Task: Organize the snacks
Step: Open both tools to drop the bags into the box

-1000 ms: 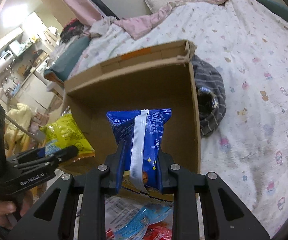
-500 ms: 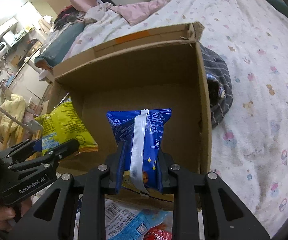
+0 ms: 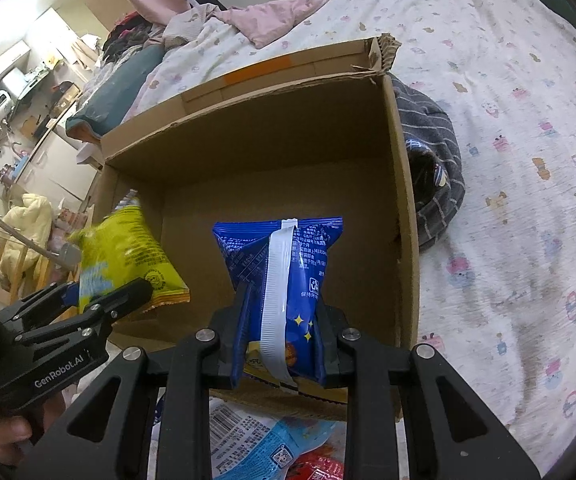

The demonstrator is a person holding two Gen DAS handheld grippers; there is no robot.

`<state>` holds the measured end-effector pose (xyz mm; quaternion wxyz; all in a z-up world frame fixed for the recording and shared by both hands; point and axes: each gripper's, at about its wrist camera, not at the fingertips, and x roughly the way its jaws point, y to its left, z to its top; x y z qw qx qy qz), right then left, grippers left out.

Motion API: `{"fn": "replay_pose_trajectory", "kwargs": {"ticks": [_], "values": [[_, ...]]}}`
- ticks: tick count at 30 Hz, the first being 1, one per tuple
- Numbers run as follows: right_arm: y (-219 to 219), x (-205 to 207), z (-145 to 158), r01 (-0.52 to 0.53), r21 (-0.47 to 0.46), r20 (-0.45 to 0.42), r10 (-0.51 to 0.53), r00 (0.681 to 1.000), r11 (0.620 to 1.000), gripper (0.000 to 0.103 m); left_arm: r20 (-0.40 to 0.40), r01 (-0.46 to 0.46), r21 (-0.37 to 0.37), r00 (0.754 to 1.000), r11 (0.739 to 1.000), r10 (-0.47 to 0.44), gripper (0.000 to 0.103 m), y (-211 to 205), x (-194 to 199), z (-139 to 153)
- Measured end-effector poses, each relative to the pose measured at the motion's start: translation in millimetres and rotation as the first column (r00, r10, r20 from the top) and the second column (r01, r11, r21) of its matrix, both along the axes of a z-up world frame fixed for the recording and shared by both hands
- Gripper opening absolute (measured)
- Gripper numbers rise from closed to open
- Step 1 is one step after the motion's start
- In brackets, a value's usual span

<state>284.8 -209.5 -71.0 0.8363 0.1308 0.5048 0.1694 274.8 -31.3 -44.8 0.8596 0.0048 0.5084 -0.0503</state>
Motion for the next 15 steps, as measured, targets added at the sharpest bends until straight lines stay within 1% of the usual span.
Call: {"fn": "replay_pose_trajectory", "kwargs": {"ticks": [2,4,5,7,9,15], "values": [[0.6,-0.6,-0.4,-0.004,-0.004,0.000,0.004,1.000,1.000,0.028,0.000,0.000,-0.003,1.000,1.000,0.000,0.045,0.7,0.3,1.2],[0.6,0.1,-0.9,-0.004,-0.001,-0.004,0.004,1.000,1.000,0.028,0.001,0.002,-0.003,1.000,1.000,-0.002,0.070,0.7,0.0,2.0],[0.2,0.0,-1.4,-0.004,0.001,-0.008,0.004,1.000,1.000,0.028,0.009,0.000,-0.006,1.000,1.000,0.001,0.074,1.2,-0.9,3.1],[0.2,1.7,-1.3,-0.003,0.008,-0.012,0.003,1.000,1.000,0.028,0.027,0.000,-0.011,1.000,1.000,0.001,0.077,1.9,-2.3,6.0],[0.1,2.3,-0.4,-0.001,0.008,-0.010,0.001,1.000,1.000,0.029,0.030,0.005,-0.004,1.000,1.000,-0.005,0.077,0.9,-2.3,7.2],[-2.6,2.6,1.9,0.008,0.032,-0.004,-0.008,1.000,0.999,0.031,0.027,0.000,-0.023,1.000,1.000,0.001,0.077,2.2,-2.5,7.4]]}}
